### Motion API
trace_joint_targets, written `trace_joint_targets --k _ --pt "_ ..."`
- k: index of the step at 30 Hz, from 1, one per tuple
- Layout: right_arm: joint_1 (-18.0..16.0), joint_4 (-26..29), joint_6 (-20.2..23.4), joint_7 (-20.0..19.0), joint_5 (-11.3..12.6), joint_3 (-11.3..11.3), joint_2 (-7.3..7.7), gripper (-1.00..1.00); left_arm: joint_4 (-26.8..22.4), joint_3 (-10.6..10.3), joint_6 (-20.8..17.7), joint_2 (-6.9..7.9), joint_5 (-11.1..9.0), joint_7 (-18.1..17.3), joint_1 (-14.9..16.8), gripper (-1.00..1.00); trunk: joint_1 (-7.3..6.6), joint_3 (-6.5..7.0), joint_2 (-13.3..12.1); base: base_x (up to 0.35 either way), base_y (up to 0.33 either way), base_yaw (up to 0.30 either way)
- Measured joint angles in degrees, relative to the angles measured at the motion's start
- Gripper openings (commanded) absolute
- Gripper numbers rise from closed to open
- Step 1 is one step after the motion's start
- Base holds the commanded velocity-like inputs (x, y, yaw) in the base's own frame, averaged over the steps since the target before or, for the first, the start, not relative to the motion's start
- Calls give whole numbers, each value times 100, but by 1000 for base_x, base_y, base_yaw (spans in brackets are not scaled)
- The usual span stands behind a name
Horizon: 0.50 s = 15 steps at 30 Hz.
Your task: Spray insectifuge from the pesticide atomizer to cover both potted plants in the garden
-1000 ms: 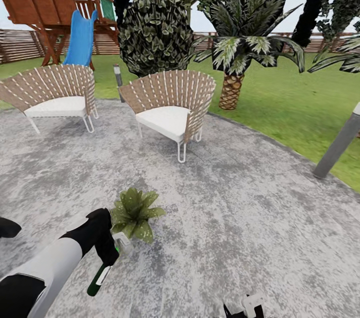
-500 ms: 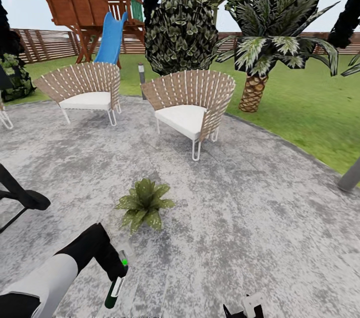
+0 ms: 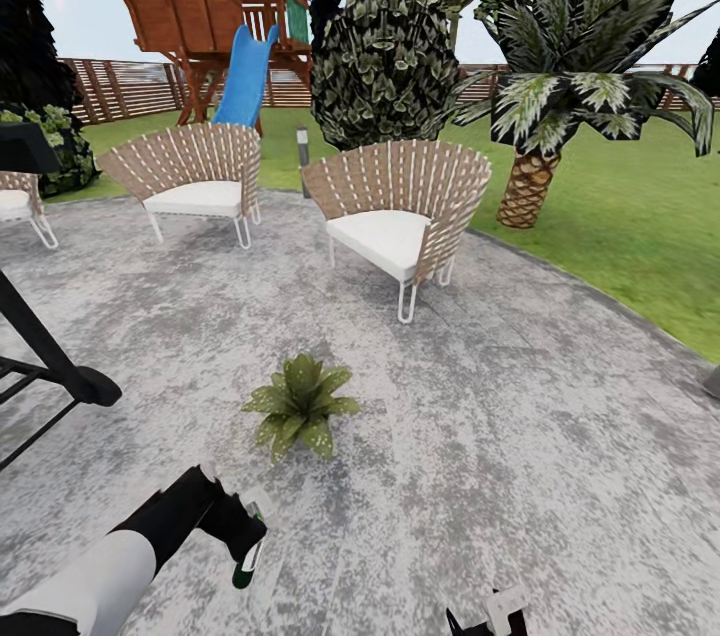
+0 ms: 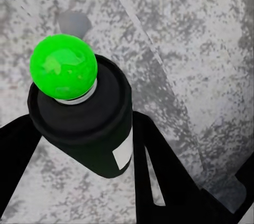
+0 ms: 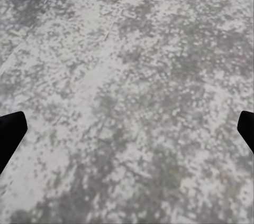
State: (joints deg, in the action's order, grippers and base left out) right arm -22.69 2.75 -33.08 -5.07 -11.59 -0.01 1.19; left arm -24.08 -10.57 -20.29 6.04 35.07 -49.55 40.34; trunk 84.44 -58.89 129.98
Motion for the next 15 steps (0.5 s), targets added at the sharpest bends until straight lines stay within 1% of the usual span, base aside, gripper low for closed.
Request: trace_joint_targets --k 1,2,5,7,10,15 --pt "1 0 -1 0 0 -1 1 100 -8 3 1 0 -7 6 0 -100 1 0 0 -120 0 0" --pt "1 0 1 0 0 -2 1 100 -14 5 3 0 -59 10 0 -100 1 0 0 -209 0 0" --pt "2 0 1 0 0 -3 2 100 -30 2 12 3 -304 21 0 -100 3 0 0 -279 0 0" --pt "0 0 2 0 0 -3 2 100 -36 -1 20 5 -432 23 0 -100 3 0 0 -321 0 0" --pt "0 0 1 0 0 -3 2 100 -38 -10 30 1 -486 23 0 -100 4 0 0 -330 0 0" --pt "1 0 -1 0 0 -3 0 100 -45 -3 25 0 -502 29 0 -100 4 0 0 -334 0 1"
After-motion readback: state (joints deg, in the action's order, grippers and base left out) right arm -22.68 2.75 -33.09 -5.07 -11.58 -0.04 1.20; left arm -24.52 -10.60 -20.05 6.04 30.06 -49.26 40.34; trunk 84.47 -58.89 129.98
